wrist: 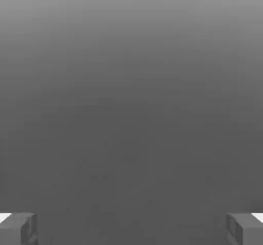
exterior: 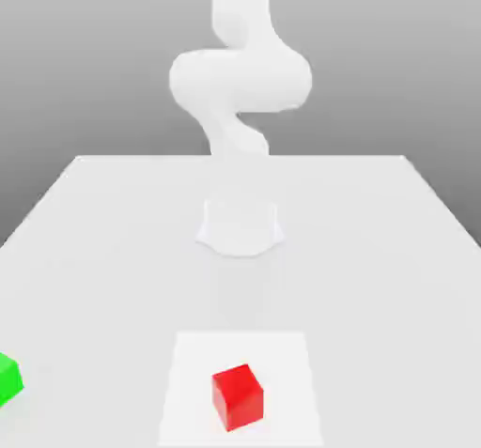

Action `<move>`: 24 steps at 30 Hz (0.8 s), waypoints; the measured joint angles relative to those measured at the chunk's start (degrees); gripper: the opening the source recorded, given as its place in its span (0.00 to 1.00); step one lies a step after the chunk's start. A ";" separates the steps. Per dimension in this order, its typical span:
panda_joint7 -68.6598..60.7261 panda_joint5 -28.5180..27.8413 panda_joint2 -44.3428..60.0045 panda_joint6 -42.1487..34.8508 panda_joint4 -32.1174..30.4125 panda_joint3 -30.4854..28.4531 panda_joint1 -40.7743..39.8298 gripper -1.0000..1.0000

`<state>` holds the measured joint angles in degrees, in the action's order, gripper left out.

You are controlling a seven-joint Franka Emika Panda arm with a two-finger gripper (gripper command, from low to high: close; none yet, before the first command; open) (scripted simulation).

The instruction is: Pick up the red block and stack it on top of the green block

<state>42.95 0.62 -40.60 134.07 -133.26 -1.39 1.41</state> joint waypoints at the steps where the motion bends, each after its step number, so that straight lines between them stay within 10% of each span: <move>1: -1.27 0.30 2.26 0.99 -0.64 -0.56 0.56 0.50; 24: -24.60 2.76 49.96 22.68 -13.53 -5.67 5.75 0.50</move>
<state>18.36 3.38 9.36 156.75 -146.79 -7.06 7.16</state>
